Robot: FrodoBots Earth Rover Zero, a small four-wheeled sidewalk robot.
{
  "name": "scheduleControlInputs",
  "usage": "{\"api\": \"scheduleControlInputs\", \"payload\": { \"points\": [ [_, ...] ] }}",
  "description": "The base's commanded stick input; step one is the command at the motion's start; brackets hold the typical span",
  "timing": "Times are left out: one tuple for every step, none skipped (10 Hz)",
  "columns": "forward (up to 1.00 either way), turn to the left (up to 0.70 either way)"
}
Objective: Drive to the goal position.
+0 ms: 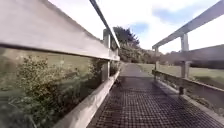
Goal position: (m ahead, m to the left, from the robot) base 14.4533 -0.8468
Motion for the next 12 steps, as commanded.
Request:
{"api": "scheduleControlInputs", "payload": {
  "points": [
    [0.85, -0.34],
    [0.85, -0.34],
    [0.85, -0.34],
    [0.85, -0.34],
    [0.85, -0.34],
    [0.85, -0.34],
    [0.85, -0.34],
    [0.85, -0.34],
    [0.85, -0.34],
    [0.85, -0.34],
    [0.85, -0.34],
    [0.85, -0.34]
  ]
}}
